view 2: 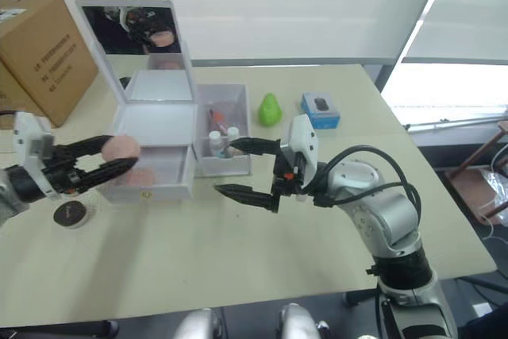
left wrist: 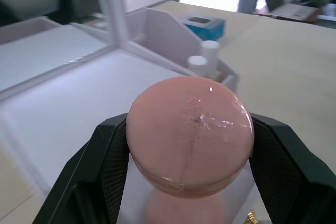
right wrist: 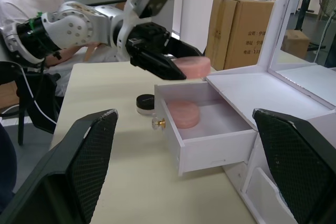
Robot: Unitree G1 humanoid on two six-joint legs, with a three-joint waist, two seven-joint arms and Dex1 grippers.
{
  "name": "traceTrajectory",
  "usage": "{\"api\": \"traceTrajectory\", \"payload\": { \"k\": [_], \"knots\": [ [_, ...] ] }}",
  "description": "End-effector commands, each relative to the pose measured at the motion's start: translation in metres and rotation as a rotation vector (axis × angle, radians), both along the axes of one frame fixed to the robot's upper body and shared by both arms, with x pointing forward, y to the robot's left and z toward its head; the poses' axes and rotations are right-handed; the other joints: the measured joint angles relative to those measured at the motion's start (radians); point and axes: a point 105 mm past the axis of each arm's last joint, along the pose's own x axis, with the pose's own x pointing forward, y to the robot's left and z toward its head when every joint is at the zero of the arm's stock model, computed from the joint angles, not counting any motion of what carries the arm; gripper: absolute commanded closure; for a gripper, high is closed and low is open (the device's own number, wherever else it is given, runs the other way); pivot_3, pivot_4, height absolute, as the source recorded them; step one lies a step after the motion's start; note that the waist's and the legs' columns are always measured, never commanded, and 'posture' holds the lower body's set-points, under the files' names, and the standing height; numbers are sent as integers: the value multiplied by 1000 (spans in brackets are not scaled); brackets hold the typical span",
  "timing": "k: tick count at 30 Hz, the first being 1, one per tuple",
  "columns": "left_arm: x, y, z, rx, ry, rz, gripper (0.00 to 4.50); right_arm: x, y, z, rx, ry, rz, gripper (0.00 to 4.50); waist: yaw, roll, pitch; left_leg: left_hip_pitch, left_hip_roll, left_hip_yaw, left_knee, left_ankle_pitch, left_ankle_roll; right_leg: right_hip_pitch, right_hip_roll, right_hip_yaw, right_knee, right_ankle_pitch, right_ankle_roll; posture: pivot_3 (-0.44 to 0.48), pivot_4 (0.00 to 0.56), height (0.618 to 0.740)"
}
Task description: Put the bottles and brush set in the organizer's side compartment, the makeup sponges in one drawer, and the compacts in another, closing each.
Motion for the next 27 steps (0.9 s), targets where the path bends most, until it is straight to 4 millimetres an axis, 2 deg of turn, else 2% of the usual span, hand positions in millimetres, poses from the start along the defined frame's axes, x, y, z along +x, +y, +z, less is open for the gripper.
{"api": "traceTrajectory", "payload": {
  "k": [1,7,17,19,22,27],
  "knots": [
    [7,-9,-2,25,18,-66,1520,-6,3,15,28,-61,16,0,-3,0,0,1,0,0,0,0,0,0,1,1,0,0,0,0,150,740],
    [16,-20,-14,49,63,-118,1520,-8,6,18,36,-74,-2,0,-3,0,0,2,0,-1,0,0,1,0,2,4,0,0,0,0,150,740],
    [24,-26,-17,44,81,-131,1520,-9,6,18,43,-71,-24,0,0,-1,0,-1,-2,-1,0,0,1,0,1,5,0,0,0,0,150,740],
    [24,-27,-15,35,81,-129,795,-9,5,18,43,-72,-31,0,-1,-1,0,-1,-2,-1,0,0,1,0,2,5,0,0,0,0,150,740],
    [25,-26,-14,45,80,-123,20,-8,4,18,45,-74,-38,0,-2,-1,0,0,-2,-1,0,0,1,1,2,5,0,0,0,0,150,740],
    [21,-17,7,18,33,-105,20,-7,4,18,46,-72,-41,0,-2,-1,0,-1,-1,-2,0,1,1,0,2,5,0,0,0,0,150,740]
  ]
}}
